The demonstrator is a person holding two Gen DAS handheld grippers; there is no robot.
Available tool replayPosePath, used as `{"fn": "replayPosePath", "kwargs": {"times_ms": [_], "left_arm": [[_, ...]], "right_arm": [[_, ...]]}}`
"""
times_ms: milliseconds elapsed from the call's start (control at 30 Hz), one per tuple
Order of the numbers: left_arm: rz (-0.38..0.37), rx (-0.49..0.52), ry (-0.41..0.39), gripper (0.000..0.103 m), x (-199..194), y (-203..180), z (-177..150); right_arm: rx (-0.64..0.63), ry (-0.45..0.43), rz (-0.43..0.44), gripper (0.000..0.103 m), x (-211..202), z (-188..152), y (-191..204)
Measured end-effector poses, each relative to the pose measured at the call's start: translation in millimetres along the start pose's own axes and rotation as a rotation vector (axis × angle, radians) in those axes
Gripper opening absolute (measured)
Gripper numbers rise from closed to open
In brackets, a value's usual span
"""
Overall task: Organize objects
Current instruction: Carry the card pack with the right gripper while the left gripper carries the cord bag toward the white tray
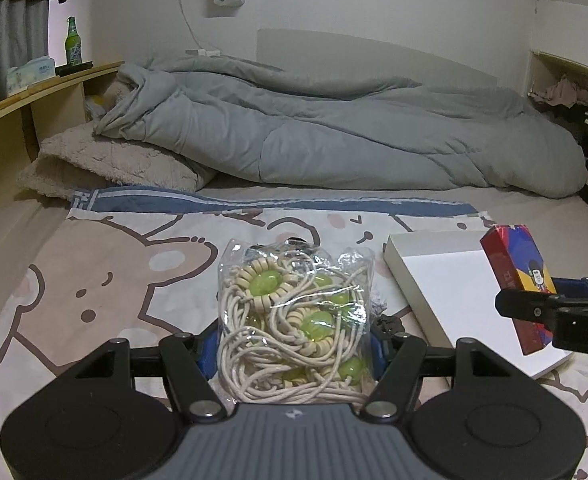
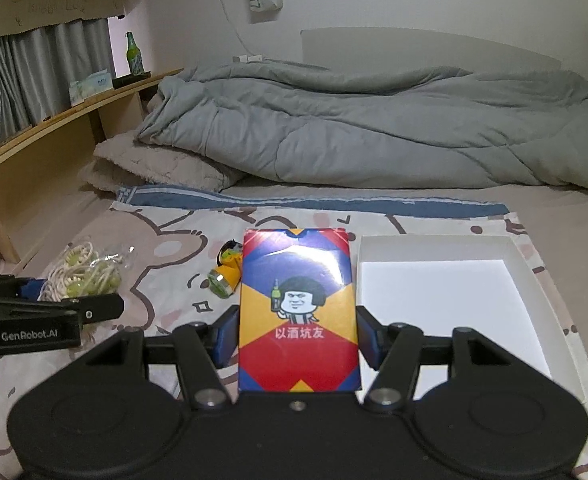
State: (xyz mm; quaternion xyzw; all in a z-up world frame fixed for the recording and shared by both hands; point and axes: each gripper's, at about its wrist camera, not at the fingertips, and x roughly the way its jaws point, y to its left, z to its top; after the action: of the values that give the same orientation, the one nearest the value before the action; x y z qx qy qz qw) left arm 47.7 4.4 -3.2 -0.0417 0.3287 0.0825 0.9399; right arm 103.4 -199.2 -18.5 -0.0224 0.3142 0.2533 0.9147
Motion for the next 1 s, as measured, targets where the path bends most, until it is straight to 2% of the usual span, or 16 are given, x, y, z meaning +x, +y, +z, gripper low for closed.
{"fn": "replayPosePath", "kwargs": {"times_ms": [267, 400, 667, 867, 1000], "left_arm": [[0.01, -0.022, -0.017, 0.067, 4, -3, 6], [-0.002, -0.035, -0.029, 0.067, 11, -11, 14], [-0.065, -0.052, -0.015, 0.067, 33, -47, 23], [-0.117, -0.047, -0.013, 0.067, 47, -76, 25], [-0.149, -0.064, 0.016, 0.067, 60, -96, 28]], "right_arm": [[-0.015, -0.012, 0.005, 0.06, -3, 5, 0], [-0.026, -0.017, -0.026, 0.06, -2, 10, -9], [0.019, -0.065, -0.08, 0.06, 4, 18, -55], [0.059, -0.055, -0.12, 0.06, 11, 16, -88], [0.055, -0.049, -0.142, 0.06, 12, 14, -106]]}}
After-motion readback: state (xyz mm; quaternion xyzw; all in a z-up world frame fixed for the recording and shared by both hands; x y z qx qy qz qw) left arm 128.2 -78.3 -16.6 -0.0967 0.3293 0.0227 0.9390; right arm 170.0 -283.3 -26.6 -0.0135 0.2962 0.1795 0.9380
